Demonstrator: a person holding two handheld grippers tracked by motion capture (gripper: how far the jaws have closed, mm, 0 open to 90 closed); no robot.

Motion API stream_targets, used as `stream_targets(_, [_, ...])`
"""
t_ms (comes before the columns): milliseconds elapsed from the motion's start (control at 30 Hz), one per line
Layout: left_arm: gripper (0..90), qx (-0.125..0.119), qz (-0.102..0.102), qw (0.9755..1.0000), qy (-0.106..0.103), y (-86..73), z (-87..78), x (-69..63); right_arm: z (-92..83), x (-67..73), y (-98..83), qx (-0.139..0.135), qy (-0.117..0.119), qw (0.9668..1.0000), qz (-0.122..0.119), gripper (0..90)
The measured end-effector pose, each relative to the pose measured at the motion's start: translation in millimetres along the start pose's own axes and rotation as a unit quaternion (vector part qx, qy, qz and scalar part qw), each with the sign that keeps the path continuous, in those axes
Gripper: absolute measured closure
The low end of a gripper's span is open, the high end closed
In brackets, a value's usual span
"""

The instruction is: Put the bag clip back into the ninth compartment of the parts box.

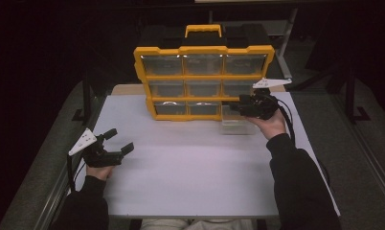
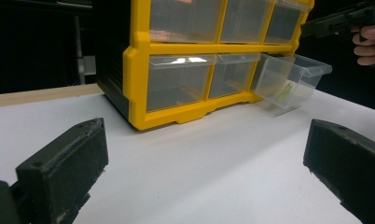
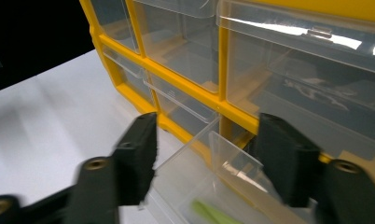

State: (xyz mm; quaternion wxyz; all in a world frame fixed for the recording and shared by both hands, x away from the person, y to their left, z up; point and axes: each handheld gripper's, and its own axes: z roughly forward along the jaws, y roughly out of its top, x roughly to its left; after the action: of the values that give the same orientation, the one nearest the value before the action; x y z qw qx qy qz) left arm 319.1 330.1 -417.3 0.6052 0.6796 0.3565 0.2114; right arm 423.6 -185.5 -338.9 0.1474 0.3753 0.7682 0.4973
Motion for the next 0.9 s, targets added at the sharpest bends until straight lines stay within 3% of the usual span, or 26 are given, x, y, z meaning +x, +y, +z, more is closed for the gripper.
stream_targets(167, [0.0, -0.001, -0.001, 1.0, 0.001, 0.1, -0.3, 0.2, -0.2, 0.2, -1.0, -0.004, 0.006, 0.9999, 0.008, 19.4])
stream_targets(300, [0.0, 0.001, -0.001, 1.0, -0.001, -0.1, 0.0, 0.0, 1.6, 1.7, -2.0, 0.008, 0.01, 0.9998, 0.012, 11.8])
stream_targets(400, [0.0, 0.003, 0.0, 1.0, -0.001, -0.4, 0.5, -0.1, 2.9, 3.8, -2.6, 0.016, 0.011, 0.9997, 0.013, 0.8])
stream_targets(900, [0.0, 0.005, 0.0, 1.0, -0.003, -0.9, 1.0, -0.2, -6.7, 8.3, -14.1, -0.002, 0.001, 0.9999, 0.015, 0.0])
